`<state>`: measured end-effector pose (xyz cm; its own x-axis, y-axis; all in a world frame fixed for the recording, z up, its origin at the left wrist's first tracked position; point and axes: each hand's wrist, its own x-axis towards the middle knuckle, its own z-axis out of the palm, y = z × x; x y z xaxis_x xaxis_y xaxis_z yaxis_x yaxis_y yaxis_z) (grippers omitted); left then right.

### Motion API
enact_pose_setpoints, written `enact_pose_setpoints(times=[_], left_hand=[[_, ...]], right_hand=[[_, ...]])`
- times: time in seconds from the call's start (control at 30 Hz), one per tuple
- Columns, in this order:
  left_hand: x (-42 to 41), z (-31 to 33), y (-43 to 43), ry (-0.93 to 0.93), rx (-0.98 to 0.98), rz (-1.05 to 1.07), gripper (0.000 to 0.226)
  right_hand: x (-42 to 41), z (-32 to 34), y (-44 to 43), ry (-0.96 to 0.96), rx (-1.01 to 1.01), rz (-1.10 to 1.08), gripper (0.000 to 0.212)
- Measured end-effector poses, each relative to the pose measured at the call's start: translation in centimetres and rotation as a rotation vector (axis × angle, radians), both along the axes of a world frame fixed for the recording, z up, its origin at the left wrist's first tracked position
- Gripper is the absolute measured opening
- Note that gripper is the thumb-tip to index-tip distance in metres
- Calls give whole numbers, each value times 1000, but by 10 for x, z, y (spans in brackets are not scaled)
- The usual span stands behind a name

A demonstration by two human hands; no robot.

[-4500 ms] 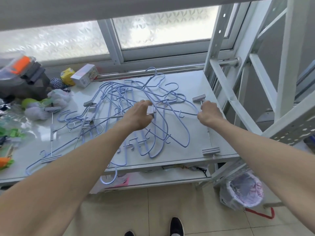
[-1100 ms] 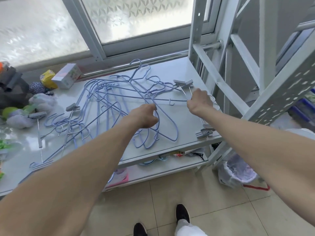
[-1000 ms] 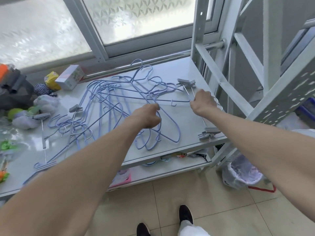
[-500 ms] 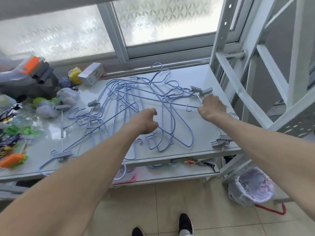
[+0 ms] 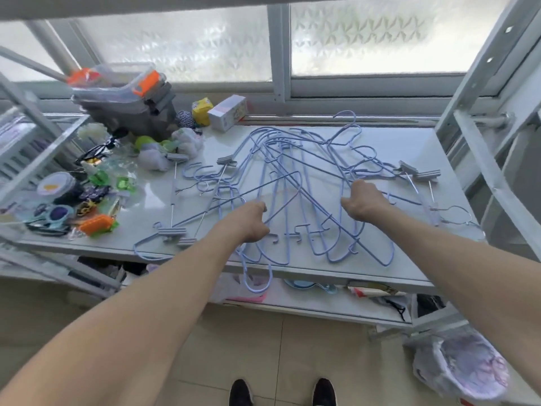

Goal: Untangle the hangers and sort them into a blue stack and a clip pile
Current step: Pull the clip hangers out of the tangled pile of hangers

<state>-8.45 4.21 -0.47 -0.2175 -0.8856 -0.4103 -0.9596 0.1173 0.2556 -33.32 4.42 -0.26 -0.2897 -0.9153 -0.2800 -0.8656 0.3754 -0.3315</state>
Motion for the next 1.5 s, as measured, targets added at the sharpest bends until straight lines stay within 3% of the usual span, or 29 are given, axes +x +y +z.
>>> enact_pose_setpoints(times=[0.17, 0.43, 0.57, 0.7, 0.93, 1.5], left_hand=[[17, -12, 3, -35, 27, -43, 59], [20, -15, 3, -40, 17, -60, 52], [19, -15, 8, -79, -23, -76, 45], [18, -13, 9, -97, -42, -80, 39], [14, -13, 8, -142, -99, -76, 27], [29, 1, 5, -88, -206, 59, 26]], right_hand=[[5, -8, 1, -35, -45, -22, 19], [9, -10, 1, -176, -240, -213, 20], [3, -7, 6, -181, -427, -282, 26], [-8, -6, 9, -166, -490, -290, 24], [-28, -6, 12, -174, -487, -307, 21], [-9, -6, 5, -440, -421, -294, 26]])
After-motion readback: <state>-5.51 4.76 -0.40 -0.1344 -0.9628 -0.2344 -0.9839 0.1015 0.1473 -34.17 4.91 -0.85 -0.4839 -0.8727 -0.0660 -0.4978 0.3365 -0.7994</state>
